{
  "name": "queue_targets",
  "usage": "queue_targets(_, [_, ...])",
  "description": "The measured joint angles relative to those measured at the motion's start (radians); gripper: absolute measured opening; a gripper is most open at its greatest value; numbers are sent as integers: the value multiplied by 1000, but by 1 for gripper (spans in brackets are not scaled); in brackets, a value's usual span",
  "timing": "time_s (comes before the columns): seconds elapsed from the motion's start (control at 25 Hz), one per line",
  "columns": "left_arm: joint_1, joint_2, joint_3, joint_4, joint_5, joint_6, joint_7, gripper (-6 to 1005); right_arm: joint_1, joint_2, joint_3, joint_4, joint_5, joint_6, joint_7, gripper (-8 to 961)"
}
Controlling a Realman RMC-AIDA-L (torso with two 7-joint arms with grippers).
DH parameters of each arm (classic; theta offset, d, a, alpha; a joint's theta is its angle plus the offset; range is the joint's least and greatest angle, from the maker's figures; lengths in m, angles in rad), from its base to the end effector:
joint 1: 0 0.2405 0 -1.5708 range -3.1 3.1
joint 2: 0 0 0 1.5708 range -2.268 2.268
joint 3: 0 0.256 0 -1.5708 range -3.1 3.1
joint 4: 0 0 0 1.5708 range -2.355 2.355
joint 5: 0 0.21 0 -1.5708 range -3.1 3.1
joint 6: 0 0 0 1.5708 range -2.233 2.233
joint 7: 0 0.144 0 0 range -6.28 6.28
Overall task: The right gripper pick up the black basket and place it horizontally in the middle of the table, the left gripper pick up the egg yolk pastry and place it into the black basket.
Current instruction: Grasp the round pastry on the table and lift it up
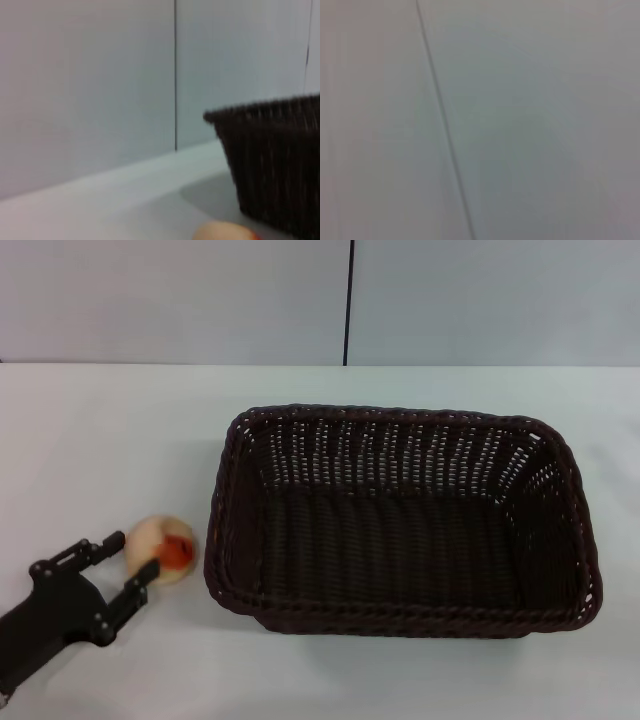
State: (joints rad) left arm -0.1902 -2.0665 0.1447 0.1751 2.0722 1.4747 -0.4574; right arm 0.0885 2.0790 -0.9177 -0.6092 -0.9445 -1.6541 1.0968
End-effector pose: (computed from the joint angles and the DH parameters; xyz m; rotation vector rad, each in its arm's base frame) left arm -0.3773 0.1951 -0.0329 -2.2168 -0.5086 -0.6143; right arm 0.3121 0.2440 0.0764 -1.8428 0.5147 1.3411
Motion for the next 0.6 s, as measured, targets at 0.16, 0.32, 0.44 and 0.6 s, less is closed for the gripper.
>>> queue_targets(0.16, [0, 3, -20, 1, 0, 49, 0, 580, 24, -1, 82, 124, 7, -33, -50, 766])
queue_targets(0.32, [-2, 3, -33, 2, -3, 70, -2, 430, 25, -1, 120, 168, 7, -44, -76, 766])
queue_targets(0.44, [-4, 4, -44, 6, -6, 83, -5, 308, 21, -2, 121, 169, 6, -44, -77, 766])
queue_targets(0.6, [-6, 5, -46, 8, -6, 87, -2, 139, 19, -2, 121, 171, 2, -45, -77, 766])
